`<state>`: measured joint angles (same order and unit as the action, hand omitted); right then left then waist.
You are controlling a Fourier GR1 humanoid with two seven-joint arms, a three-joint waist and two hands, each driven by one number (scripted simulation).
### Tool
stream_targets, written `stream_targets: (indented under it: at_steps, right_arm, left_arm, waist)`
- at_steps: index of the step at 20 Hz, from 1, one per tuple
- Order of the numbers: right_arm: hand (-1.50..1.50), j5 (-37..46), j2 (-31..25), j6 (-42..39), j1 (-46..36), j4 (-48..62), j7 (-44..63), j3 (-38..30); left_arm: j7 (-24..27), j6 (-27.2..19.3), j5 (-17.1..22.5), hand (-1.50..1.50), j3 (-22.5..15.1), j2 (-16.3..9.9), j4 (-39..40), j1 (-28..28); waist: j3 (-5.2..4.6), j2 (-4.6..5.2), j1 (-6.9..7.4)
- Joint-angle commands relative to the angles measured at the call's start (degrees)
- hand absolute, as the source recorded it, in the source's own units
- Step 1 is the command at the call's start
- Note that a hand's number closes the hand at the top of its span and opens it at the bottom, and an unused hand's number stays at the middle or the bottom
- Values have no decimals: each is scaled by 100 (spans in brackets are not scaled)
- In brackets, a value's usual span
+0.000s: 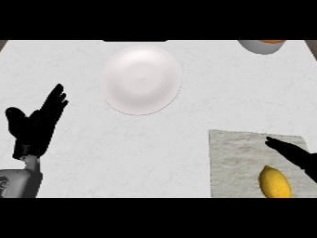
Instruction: Pick the lemon from the placemat and place it in the plate
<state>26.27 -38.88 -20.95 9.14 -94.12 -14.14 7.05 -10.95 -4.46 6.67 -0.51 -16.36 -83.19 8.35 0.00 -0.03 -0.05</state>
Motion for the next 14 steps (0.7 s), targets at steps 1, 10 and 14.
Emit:
stream_targets:
  at_steps: [1, 10, 14]
  right_arm:
    - [-150, 396, 266, -181, -35, -110, 241, -79]
    - [-150, 1498, 875, 143, -426, 737, -54, 350]
    - [150, 1498, 808, -488, -1039, 1003, -97, 326]
  left_arm:
    - [122, 205, -43, 0, 203, 22, 136, -61]
    - [-4, 71, -321, 0, 174, 330, 174, 170]
    - [-17, 205, -352, 0, 289, 221, 186, 295]
  waist:
    - [-1, 0, -7]
    - [2, 2, 6]
    - [1, 7, 23]
